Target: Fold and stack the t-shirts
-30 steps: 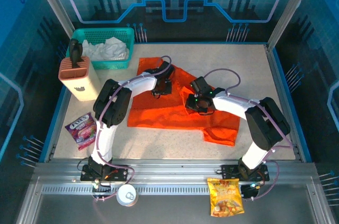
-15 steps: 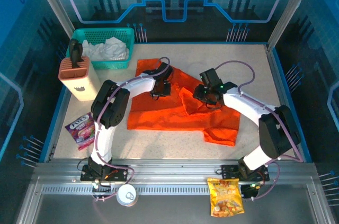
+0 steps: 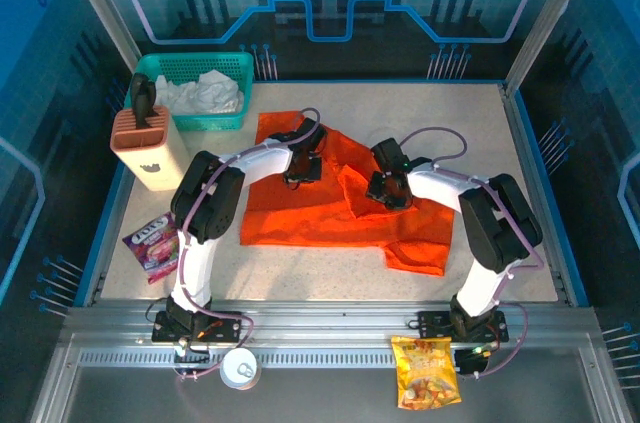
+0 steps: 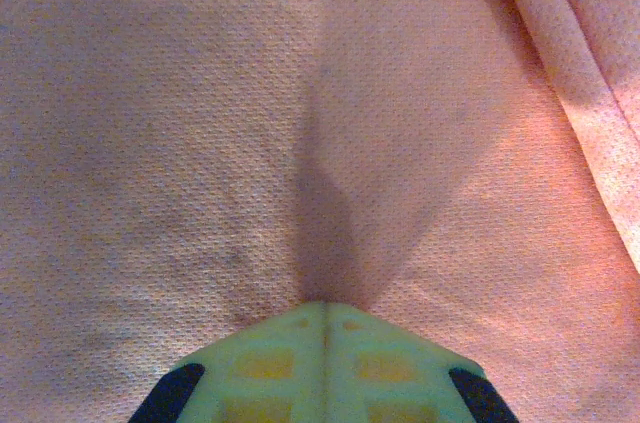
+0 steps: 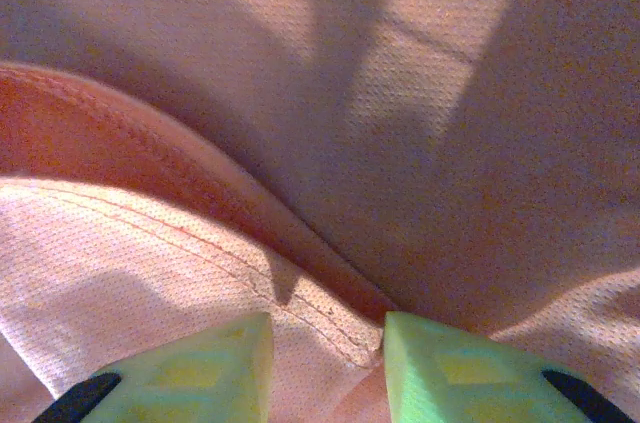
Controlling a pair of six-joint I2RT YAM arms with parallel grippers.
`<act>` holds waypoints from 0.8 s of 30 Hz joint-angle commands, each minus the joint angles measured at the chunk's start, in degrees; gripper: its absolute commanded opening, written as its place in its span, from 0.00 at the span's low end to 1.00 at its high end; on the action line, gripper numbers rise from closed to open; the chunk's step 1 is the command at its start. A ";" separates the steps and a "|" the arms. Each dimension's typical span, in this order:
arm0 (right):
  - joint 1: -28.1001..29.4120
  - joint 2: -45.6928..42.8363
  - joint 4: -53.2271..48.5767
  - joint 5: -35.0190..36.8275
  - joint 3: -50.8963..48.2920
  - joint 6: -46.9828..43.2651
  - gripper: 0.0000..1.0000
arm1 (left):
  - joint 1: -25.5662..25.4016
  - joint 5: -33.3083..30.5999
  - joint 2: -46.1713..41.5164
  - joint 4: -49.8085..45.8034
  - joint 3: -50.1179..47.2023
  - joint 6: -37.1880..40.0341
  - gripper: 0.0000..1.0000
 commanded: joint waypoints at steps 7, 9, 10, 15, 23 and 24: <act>1.70 -2.56 -2.40 3.17 -0.53 2.52 0.43 | 0.32 1.48 -0.55 -2.53 -1.98 1.27 0.00; 2.10 -3.58 -2.48 3.66 -1.13 3.00 0.44 | 0.34 1.57 -0.48 -2.37 -1.98 1.19 0.00; 2.17 -3.76 -2.23 3.79 -1.41 3.09 0.44 | 0.32 1.65 -0.47 -2.30 -1.98 1.16 0.00; 2.18 -2.23 -1.43 3.65 -1.40 3.18 0.41 | 0.32 2.01 -0.08 -2.34 -1.98 1.09 0.00; 2.28 0.50 -0.32 2.82 -0.85 3.45 0.38 | 0.32 1.57 -0.16 -2.46 -2.24 1.33 0.00; 2.28 0.64 -0.41 2.83 -0.76 3.46 0.38 | 0.32 1.56 -0.20 -2.51 -2.24 1.33 0.00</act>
